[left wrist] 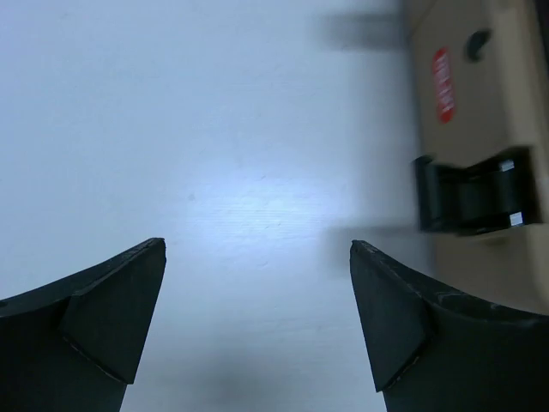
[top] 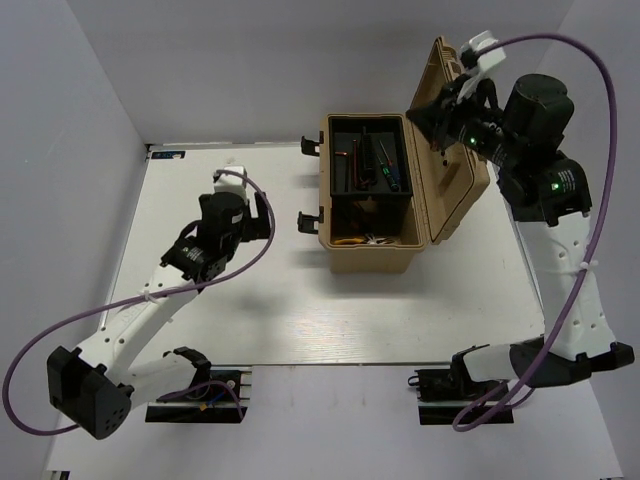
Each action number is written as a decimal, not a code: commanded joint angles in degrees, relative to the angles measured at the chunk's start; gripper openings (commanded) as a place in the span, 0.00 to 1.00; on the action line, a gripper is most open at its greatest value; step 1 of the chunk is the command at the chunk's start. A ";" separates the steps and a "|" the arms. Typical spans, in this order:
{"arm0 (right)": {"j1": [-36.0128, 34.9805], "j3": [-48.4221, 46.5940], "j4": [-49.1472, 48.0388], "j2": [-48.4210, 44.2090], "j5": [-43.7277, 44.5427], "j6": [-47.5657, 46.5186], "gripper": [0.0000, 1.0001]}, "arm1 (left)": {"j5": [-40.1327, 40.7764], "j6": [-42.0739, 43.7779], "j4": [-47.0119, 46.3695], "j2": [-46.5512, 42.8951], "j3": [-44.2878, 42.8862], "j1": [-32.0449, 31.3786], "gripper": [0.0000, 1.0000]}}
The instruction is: Sort the tools into containers
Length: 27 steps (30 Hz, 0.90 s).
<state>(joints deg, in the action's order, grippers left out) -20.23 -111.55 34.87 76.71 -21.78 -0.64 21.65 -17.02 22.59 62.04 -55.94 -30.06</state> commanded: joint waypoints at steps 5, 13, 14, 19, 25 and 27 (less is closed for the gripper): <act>1.94 1.41 -13.74 1.43 51.20 -9.59 0.00 | 10.07 2.25 1.76 -4.30 4.35 0.09 0.99; 4.23 18.26 -18.79 -2.70 53.42 -23.61 0.00 | 10.60 2.95 1.76 -4.30 6.72 0.09 0.99; 5.10 18.64 -17.92 -2.62 53.51 -23.44 0.00 | 10.61 3.48 1.76 -4.91 7.33 0.09 0.99; 7.66 16.11 -12.82 -0.16 51.41 -19.23 0.00 | 10.61 3.48 1.23 -6.75 7.95 0.09 0.99; 12.40 9.87 1.13 3.01 29.14 -9.66 0.00 | 10.61 3.48 1.23 -7.81 8.48 0.09 0.99; 12.58 7.51 3.17 3.62 19.05 -8.07 0.00 | 10.61 3.48 1.23 -7.81 8.48 0.09 0.99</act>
<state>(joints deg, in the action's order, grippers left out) -8.12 -99.74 30.44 79.75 15.05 -13.85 31.14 -13.98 24.77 55.72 -48.14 -30.06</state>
